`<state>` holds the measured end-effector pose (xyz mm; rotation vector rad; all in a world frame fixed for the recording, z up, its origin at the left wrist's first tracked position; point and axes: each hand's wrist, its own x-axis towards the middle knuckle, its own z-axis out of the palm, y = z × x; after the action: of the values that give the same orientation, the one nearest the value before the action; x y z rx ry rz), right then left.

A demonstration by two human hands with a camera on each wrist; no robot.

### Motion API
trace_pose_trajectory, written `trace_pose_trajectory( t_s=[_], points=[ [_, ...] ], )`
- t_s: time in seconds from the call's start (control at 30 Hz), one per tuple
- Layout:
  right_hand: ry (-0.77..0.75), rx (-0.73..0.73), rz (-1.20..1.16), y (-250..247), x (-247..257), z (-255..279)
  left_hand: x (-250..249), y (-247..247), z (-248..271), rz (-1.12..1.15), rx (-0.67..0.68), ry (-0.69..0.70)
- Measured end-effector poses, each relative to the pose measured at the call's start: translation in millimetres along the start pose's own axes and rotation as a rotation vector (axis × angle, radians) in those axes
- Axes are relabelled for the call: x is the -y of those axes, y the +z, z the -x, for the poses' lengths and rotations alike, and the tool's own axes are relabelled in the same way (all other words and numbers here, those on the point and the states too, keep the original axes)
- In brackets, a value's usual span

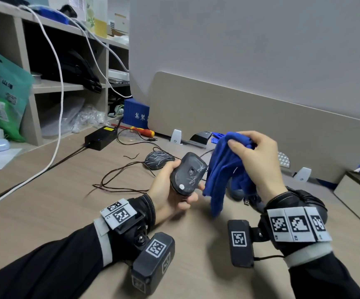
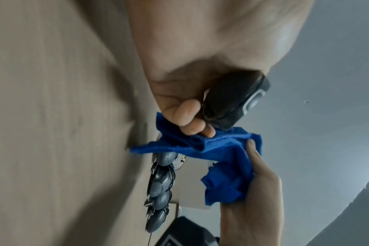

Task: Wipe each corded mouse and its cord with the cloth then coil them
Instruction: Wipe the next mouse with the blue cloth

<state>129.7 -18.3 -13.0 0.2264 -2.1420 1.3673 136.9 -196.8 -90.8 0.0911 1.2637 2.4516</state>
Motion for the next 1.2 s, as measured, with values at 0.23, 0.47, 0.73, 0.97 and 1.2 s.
trace_pose_trajectory(
  t_s=[0.23,0.47,0.73,0.97,1.2],
  points=[
    [-0.185,0.442,0.212,39.8,2.6,23.2,1.3,3.9,1.8,0.11,0.032,-0.006],
    [-0.195,0.35,0.333,23.6,-3.2,12.1,6.3,4.4,3.2,0.031,0.094,-0.027],
    [-0.236,0.49,0.25,27.6,-8.9,13.9,-0.8,2.0,4.6,0.078,0.094,-0.004],
    [-0.257,0.212,0.055,15.3,7.3,8.5,-2.8,-1.7,0.9,0.11,0.064,0.034],
    [-0.178,0.369,0.238,30.9,-2.7,16.8,-2.6,-1.5,0.9,0.039,0.034,0.065]
  ],
)
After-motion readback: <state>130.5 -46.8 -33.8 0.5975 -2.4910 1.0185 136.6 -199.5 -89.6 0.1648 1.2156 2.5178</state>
